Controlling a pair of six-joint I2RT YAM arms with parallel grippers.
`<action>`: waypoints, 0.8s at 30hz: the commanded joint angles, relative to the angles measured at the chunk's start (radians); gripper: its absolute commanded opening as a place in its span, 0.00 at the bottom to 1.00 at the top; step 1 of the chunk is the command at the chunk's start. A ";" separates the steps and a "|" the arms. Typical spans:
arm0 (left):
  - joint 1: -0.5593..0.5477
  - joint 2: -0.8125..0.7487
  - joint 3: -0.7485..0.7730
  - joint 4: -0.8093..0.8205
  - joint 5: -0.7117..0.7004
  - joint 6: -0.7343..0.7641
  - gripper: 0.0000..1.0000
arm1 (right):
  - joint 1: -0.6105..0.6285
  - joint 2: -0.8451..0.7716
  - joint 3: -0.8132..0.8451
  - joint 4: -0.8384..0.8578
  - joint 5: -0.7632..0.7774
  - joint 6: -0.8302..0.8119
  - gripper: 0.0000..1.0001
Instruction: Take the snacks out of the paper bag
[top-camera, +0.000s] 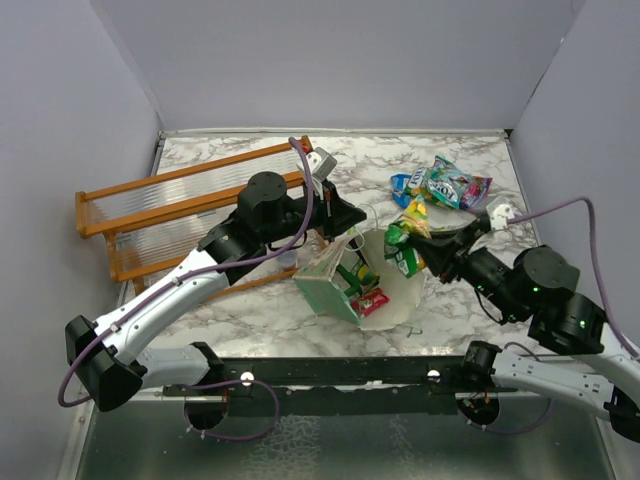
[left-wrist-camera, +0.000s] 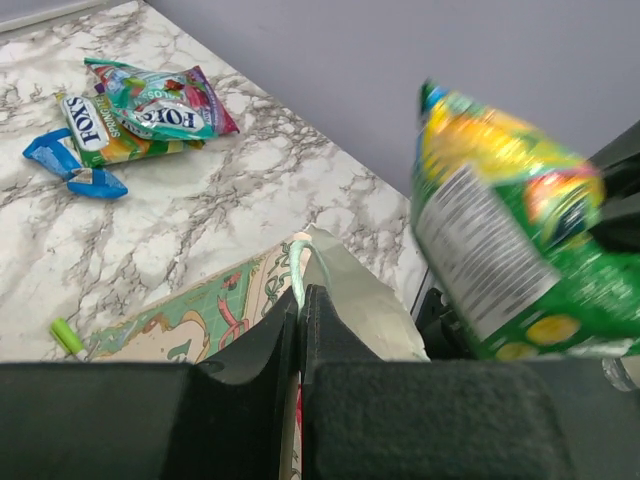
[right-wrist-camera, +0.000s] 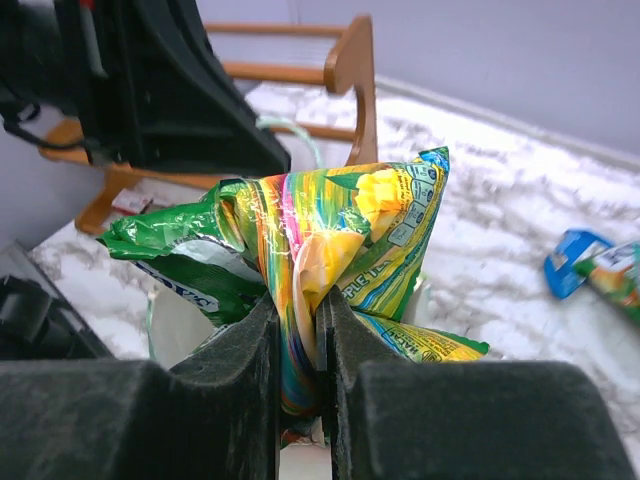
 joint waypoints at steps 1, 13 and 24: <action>-0.001 -0.032 -0.014 -0.015 -0.036 0.024 0.00 | -0.002 -0.006 0.113 -0.021 0.094 -0.163 0.01; 0.001 -0.030 0.001 0.004 0.043 0.030 0.00 | -0.001 0.082 0.096 0.278 0.717 -0.401 0.01; 0.001 -0.036 0.010 0.008 0.074 -0.005 0.00 | -0.085 0.295 0.020 0.667 0.682 -0.628 0.01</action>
